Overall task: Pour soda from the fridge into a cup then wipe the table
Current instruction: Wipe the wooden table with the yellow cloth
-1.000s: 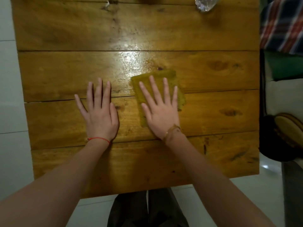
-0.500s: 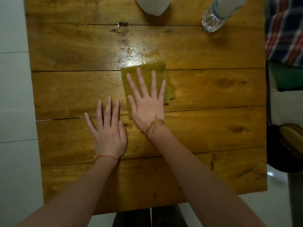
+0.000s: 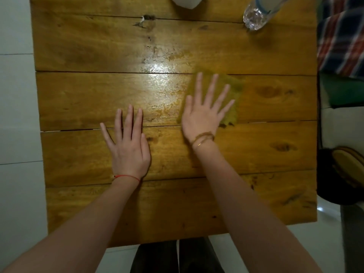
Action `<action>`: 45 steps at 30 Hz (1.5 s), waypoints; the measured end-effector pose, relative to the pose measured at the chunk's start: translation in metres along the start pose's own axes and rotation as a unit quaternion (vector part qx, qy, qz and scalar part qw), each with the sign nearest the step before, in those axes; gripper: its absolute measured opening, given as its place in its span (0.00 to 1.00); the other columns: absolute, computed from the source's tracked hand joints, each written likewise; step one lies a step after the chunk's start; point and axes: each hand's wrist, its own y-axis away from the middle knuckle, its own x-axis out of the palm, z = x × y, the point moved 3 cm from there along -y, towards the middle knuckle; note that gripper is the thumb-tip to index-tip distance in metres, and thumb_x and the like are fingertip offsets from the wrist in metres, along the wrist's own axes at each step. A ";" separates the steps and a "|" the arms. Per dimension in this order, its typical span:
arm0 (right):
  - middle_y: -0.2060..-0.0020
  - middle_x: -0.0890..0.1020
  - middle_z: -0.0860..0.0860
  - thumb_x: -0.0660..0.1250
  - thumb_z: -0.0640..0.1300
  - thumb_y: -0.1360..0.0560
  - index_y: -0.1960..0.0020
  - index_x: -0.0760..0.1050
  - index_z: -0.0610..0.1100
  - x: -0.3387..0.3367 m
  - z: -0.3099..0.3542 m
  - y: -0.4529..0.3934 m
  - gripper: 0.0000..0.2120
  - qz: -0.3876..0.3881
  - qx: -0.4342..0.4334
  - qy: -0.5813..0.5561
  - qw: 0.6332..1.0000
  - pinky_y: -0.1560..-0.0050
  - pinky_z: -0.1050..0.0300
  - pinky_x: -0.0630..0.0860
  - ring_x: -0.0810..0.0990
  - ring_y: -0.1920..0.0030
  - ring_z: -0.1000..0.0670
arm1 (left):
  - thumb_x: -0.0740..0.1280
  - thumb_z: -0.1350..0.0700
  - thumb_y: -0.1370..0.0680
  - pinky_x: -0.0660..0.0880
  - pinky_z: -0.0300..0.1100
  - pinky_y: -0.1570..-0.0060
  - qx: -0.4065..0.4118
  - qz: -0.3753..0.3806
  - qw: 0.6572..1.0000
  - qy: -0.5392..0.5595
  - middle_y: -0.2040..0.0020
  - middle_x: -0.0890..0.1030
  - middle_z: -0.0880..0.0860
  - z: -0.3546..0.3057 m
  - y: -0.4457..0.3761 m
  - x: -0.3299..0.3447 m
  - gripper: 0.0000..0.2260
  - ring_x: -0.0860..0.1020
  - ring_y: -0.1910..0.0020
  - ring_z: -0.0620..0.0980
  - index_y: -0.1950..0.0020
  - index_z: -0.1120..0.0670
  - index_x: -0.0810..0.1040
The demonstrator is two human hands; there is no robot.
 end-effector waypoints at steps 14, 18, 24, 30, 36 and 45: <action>0.20 0.42 0.49 0.43 0.56 0.18 0.21 0.42 0.57 -0.001 -0.105 0.072 0.26 0.013 0.009 -0.017 1.000 0.26 0.31 0.40 0.39 0.22 0.38 | 0.50 0.54 0.18 0.45 0.65 0.26 0.015 -0.069 0.994 0.085 0.20 0.55 0.51 0.002 0.003 -0.003 0.24 0.50 0.21 0.51 0.20 0.52 0.54; 0.20 0.41 0.48 0.43 0.57 0.18 0.21 0.41 0.56 0.009 -0.058 0.086 0.27 0.011 0.025 -0.040 0.999 0.26 0.31 0.39 0.38 0.22 0.36 | 0.51 0.55 0.18 0.45 0.64 0.25 0.030 -0.101 0.988 0.109 0.20 0.56 0.53 0.002 0.012 -0.007 0.24 0.52 0.21 0.51 0.21 0.53 0.55; 0.21 0.40 0.49 0.44 0.57 0.17 0.21 0.40 0.56 0.034 -0.012 0.171 0.27 0.064 -0.205 0.003 0.977 0.26 0.31 0.41 0.36 0.22 0.37 | 0.50 0.56 0.18 0.44 0.65 0.26 0.031 -0.103 0.989 0.097 0.20 0.54 0.53 0.003 0.057 -0.013 0.25 0.49 0.20 0.52 0.20 0.54 0.54; 0.20 0.42 0.50 0.45 0.59 0.18 0.21 0.42 0.58 0.032 -0.084 0.201 0.27 0.078 -0.204 0.033 0.975 0.26 0.31 0.43 0.39 0.22 0.39 | 0.50 0.53 0.18 0.44 0.66 0.26 0.007 -0.063 0.995 0.074 0.20 0.54 0.52 0.009 0.099 0.000 0.25 0.48 0.20 0.50 0.20 0.53 0.54; 0.20 0.43 0.49 0.42 0.59 0.18 0.21 0.42 0.57 0.011 -0.180 0.172 0.27 0.055 -0.021 0.030 0.998 0.26 0.30 0.44 0.40 0.22 0.39 | 0.50 0.53 0.18 0.43 0.65 0.26 0.013 -0.037 0.997 0.065 0.20 0.55 0.52 0.002 0.098 0.002 0.24 0.48 0.20 0.50 0.21 0.53 0.55; 0.20 0.41 0.48 0.40 0.59 0.19 0.21 0.39 0.56 0.002 -0.090 0.072 0.28 0.006 0.001 0.010 1.000 0.27 0.29 0.42 0.39 0.22 0.36 | 0.49 0.52 0.18 0.43 0.66 0.26 0.033 -0.045 0.998 0.029 0.20 0.53 0.52 0.004 0.041 -0.005 0.25 0.47 0.20 0.52 0.20 0.52 0.52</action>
